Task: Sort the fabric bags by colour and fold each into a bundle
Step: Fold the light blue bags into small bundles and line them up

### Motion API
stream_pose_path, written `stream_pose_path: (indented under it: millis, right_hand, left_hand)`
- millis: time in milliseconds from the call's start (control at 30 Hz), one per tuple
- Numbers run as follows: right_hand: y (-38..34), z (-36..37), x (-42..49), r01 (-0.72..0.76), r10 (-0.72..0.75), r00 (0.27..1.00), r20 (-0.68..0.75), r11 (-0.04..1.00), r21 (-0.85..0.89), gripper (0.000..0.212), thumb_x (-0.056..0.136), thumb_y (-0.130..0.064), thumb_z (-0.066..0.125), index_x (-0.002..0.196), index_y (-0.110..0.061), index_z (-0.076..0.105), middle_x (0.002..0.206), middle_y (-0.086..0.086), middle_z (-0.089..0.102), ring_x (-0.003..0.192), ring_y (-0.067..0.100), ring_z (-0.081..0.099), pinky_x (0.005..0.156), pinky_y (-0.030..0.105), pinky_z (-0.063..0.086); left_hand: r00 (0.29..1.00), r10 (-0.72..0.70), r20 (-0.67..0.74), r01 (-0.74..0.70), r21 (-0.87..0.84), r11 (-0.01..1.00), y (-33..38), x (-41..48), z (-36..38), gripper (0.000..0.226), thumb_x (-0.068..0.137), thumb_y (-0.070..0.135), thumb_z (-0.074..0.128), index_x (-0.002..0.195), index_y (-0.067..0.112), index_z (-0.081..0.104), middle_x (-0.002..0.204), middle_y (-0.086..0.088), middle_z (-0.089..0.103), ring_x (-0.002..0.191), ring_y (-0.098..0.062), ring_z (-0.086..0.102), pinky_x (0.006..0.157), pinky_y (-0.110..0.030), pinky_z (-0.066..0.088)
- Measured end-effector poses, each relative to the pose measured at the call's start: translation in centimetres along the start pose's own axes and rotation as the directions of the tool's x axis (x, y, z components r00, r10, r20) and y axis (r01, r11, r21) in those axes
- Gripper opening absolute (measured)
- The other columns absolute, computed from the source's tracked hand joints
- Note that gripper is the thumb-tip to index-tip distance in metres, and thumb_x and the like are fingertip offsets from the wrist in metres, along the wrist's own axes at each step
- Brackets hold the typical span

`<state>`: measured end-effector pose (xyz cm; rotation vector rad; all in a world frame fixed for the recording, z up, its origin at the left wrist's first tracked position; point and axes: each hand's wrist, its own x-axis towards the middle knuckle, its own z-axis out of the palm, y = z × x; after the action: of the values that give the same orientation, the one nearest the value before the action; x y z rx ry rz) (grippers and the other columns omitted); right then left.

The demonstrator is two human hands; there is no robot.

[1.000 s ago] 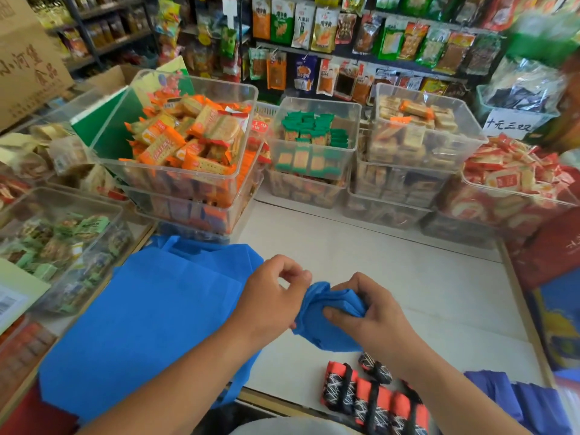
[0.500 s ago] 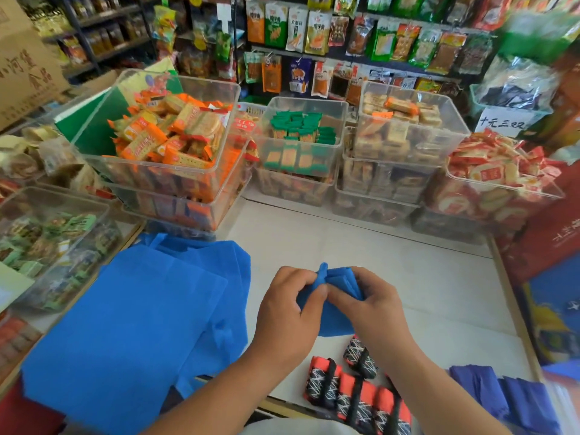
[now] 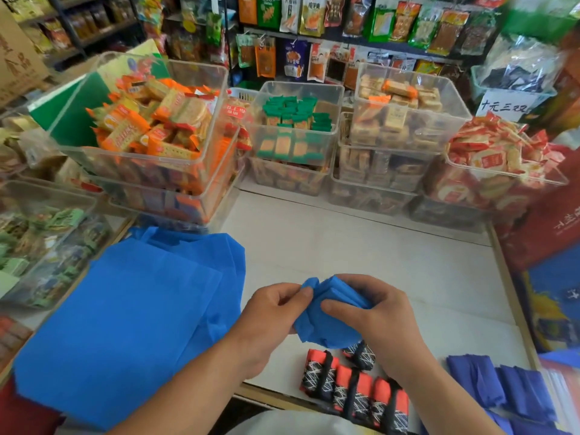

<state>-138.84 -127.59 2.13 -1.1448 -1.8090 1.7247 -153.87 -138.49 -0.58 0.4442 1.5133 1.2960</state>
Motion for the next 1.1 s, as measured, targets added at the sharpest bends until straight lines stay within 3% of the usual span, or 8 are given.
stream_pose_path:
  millis: [233,333,433,567,667,833,967,1100]
  right_hand:
    - [-1.3,4.0,1.1,0.027,-0.017,0.995,0.102,0.995,-0.094,0.027,0.081,-0.009,0.085,0.095,-0.030,0.078,0.095,-0.005,0.078,0.090,0.015,0.074,0.079,0.036,0.062]
    - [-2.7,4.9,1.6,0.032,-0.022,0.988,0.153,0.998,-0.062,0.030,0.079,-0.007,0.086,0.094,-0.031,0.079,0.096,-0.002,0.079,0.091,0.017,0.074,0.080,0.035,0.061]
    - [-4.2,5.5,2.2,0.058,-0.056,0.981,0.188,0.998,-0.008,0.028,0.075,-0.008,0.087,0.098,-0.021,0.078,0.097,0.002,0.078,0.090,0.019,0.074,0.076,0.030,0.059]
    - [-5.3,6.4,2.5,0.108,-0.111,0.985,0.133,0.994,0.030,0.029,0.069,-0.017,0.086,0.094,-0.029,0.078,0.097,0.002,0.078,0.091,0.019,0.074,0.075,0.026,0.058]
    - [-5.2,6.1,2.8,0.114,-0.115,0.991,0.074,0.993,0.013,0.030,0.074,-0.011,0.086,0.095,-0.032,0.077,0.099,0.001,0.078,0.093,0.020,0.074,0.075,0.027,0.058]
    - [-5.0,5.4,2.6,0.088,-0.091,0.993,0.081,0.995,0.043,0.028,0.073,-0.014,0.085,0.096,-0.029,0.077,0.101,0.005,0.077,0.095,0.024,0.073,0.078,0.033,0.060]
    - [-5.1,4.4,2.2,0.092,-0.100,0.993,0.064,0.988,0.124,0.028,0.071,-0.015,0.084,0.095,-0.025,0.078,0.101,0.009,0.077,0.095,0.027,0.073,0.079,0.035,0.059]
    - [-4.7,2.8,1.9,0.102,-0.106,0.993,0.046,0.991,0.086,0.027,0.073,-0.012,0.083,0.096,-0.026,0.077,0.101,0.007,0.077,0.094,0.025,0.074,0.077,0.031,0.059]
  left_hand:
    - [0.995,-0.007,-0.096,0.022,0.155,0.988,1.1,0.9,-4.4,0.026,0.107,0.031,0.053,0.092,0.017,0.069,0.105,-0.014,0.070,0.097,-0.031,0.067,0.094,-0.059,0.056]
    - [0.998,-0.016,-0.054,0.020,0.071,0.997,1.9,0.8,-5.9,0.025,0.108,0.030,0.050,0.099,0.013,0.066,0.107,-0.020,0.068,0.089,-0.023,0.065,0.090,-0.058,0.059]
    - [0.998,-0.053,0.036,0.054,-0.031,0.998,2.8,0.8,-7.4,0.026,0.110,0.030,0.047,0.109,0.012,0.066,0.108,-0.014,0.071,0.091,-0.022,0.069,0.080,-0.041,0.063]
    - [0.997,-0.077,-0.006,0.075,-0.164,0.984,3.8,1.5,-9.1,0.025,0.107,0.026,0.053,0.112,0.006,0.067,0.103,-0.011,0.072,0.089,-0.020,0.072,0.076,-0.037,0.062]
    - [0.997,-0.078,0.025,0.081,-0.229,0.970,4.3,1.7,-9.6,0.023,0.103,0.022,0.061,0.105,0.000,0.067,0.096,-0.010,0.073,0.088,-0.019,0.072,0.072,-0.030,0.058]
    - [0.987,-0.150,0.053,0.159,-0.298,0.941,5.0,1.9,-9.7,0.021,0.105,0.025,0.058,0.103,0.005,0.063,0.095,-0.007,0.074,0.090,-0.022,0.075,0.070,-0.035,0.058]
    - [0.984,-0.134,0.113,0.160,-0.264,0.951,5.0,1.2,-9.2,0.025,0.105,0.028,0.057,0.114,0.006,0.064,0.108,-0.004,0.077,0.099,-0.024,0.075,0.083,-0.041,0.058]
    - [0.987,-0.139,0.079,0.157,-0.327,0.932,5.1,0.8,-7.8,0.017,0.098,0.022,0.067,0.099,0.005,0.066,0.085,-0.009,0.064,0.076,-0.020,0.063,0.076,-0.039,0.061]
